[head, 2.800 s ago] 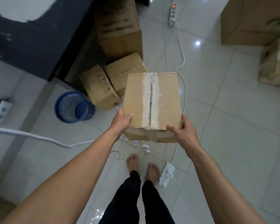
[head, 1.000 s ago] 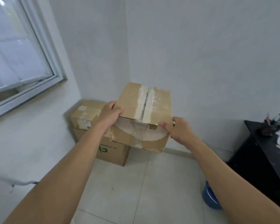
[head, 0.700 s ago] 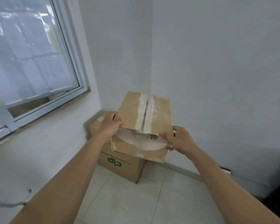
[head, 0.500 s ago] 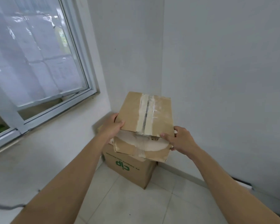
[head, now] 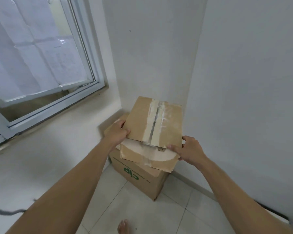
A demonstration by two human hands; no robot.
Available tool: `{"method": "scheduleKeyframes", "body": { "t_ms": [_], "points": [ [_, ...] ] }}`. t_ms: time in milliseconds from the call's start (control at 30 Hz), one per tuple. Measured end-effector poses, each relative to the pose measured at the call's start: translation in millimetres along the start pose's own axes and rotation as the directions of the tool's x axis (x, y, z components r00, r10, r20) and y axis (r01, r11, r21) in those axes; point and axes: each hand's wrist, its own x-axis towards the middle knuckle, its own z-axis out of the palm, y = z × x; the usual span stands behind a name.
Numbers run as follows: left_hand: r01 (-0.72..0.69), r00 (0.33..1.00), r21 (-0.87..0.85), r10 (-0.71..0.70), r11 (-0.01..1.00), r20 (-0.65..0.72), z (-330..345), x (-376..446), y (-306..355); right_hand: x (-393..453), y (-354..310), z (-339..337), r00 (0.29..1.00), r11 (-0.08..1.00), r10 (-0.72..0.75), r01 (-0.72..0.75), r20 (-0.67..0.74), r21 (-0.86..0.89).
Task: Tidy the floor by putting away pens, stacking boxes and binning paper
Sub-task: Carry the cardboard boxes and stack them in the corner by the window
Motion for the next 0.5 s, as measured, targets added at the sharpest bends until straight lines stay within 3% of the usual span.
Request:
{"method": "scheduleKeyframes", "body": {
  "t_ms": [300,400,500],
  "points": [
    [0.042,0.983,0.066,-0.053,0.997,0.175,0.0,171.4,-73.5,105.8,24.0,86.4,0.97,0.972,0.235,-0.232,-0.066,0.043],
    [0.02,0.958,0.182,-0.07,0.983,0.276,7.7,213.9,-100.0,126.0,28.9,114.6,0.949,0.955,0.295,-0.291,-0.111,0.051],
    [0.067,0.94,0.172,-0.12,0.983,0.318,17.3,241.8,-127.7,139.7,37.9,134.9,0.927,0.936,0.351,-0.347,-0.131,0.054]
  ]
}}
